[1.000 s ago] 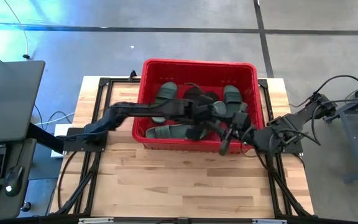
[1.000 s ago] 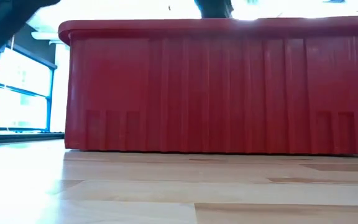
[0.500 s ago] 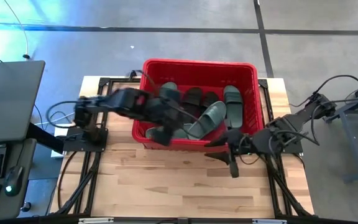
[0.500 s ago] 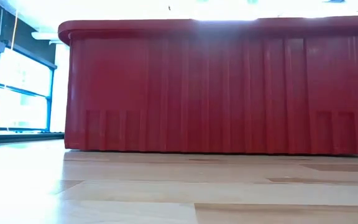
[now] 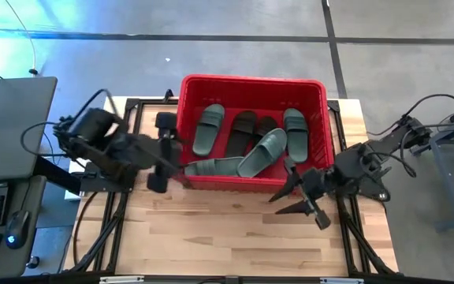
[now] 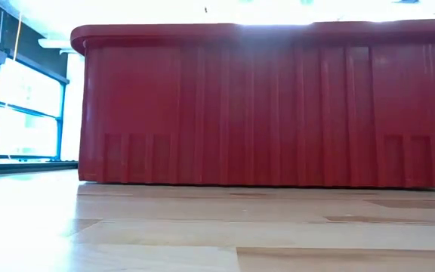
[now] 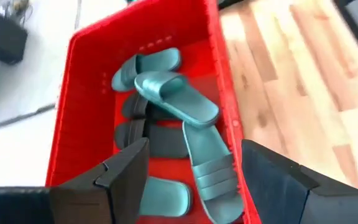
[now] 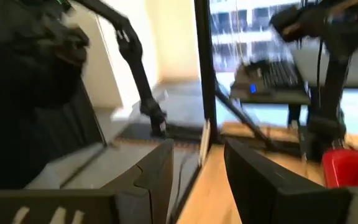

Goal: Pick and place slides into bin
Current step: Return to Home Position

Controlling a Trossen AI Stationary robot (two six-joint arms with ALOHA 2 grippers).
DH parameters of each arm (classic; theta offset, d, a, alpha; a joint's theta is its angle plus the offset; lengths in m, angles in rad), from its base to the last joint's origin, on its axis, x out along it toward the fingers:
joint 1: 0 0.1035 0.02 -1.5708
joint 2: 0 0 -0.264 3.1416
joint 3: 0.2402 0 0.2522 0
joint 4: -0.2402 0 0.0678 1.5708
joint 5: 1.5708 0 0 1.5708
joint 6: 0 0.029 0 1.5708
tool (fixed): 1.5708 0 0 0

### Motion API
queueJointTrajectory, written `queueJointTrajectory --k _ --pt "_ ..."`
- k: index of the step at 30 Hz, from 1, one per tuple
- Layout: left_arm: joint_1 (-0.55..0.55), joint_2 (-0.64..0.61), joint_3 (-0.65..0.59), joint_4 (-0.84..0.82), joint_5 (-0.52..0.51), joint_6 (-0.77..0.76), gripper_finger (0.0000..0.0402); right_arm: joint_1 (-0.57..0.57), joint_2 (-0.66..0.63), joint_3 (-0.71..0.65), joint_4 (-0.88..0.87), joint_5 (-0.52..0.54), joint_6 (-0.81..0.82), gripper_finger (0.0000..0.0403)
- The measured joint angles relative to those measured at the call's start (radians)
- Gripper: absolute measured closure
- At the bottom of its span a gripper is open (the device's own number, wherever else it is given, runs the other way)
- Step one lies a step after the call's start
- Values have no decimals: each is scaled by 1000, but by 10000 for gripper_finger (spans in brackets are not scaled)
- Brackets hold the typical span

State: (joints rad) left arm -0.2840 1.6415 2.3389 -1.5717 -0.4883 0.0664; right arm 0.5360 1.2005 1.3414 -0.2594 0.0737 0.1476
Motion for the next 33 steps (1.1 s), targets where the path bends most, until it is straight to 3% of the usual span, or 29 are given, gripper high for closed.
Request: queueJointTrajectory --k 6,13,16,20,22,29,31,33 --pt "-111 -81 -82 0 -19 34 163 -47 -227 -378 413 -80 -29 269" --pt "-164 -269 -344 119 -86 13 163 -77 -438 -839 913 -100 107 269" --pt "-163 -365 -443 135 -193 11 163 -76 -468 -954 1041 -100 140 269" --pt "-160 -461 -543 113 -237 -55 163 -78 -477 -1003 1107 -100 130 269" --pt "-162 -499 -588 121 -187 -156 163 -78 -476 -1004 1095 -100 104 269" --pt "-161 -647 -696 141 -113 -237 163 -78 -492 -1004 1067 -104 53 269" --pt "-162 -716 -763 224 -129 -205 163 -78 -500 -1004 1055 -104 52 269" --pt "-162 -778 -871 410 -129 -106 163 -78 -503 -1004 1052 -101 52 269"
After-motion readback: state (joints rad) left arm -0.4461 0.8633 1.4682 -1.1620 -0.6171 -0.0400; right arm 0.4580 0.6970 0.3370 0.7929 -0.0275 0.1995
